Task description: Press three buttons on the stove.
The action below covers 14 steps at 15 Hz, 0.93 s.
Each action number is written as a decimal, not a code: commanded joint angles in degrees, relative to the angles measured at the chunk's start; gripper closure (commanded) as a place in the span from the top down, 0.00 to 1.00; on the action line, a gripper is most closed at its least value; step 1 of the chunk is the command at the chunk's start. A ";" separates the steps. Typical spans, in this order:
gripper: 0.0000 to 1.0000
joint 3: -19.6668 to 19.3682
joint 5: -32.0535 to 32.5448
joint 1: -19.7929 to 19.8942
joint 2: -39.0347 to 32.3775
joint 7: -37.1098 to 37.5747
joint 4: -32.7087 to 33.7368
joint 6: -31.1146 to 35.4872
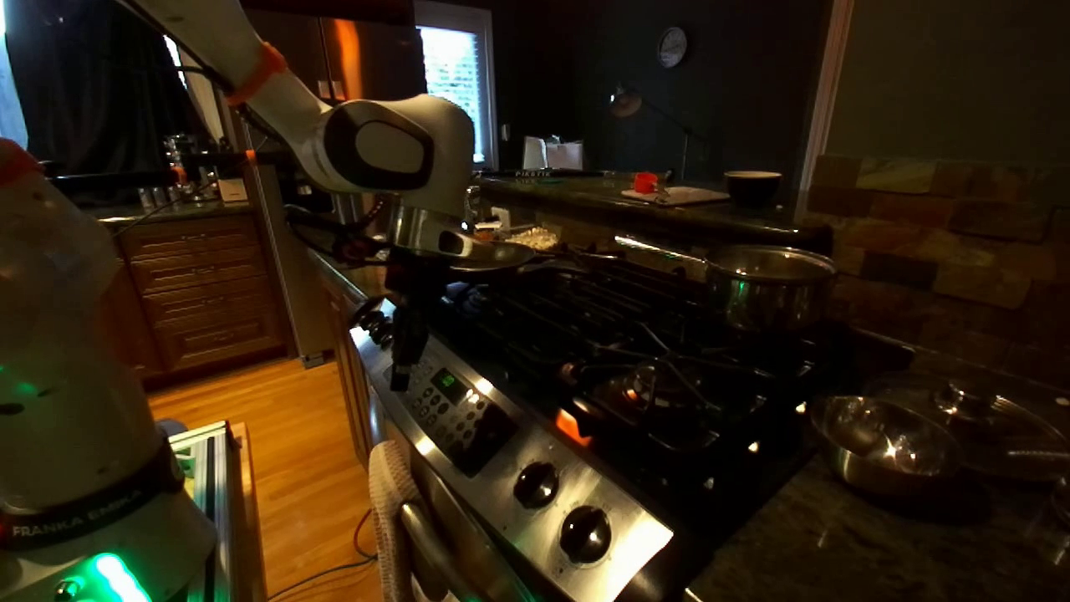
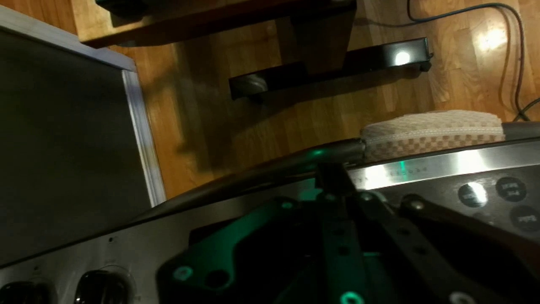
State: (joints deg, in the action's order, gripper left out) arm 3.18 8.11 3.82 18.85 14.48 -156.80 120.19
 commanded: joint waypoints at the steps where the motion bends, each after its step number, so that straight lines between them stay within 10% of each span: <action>1: 0.00 -0.09 4.26 1.87 -0.31 3.59 0.78 0.51; 14: 0.00 -0.90 4.88 2.26 -3.98 3.59 2.67 10.50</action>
State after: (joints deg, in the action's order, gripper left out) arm 2.89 11.59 5.74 17.57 17.60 -155.19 126.07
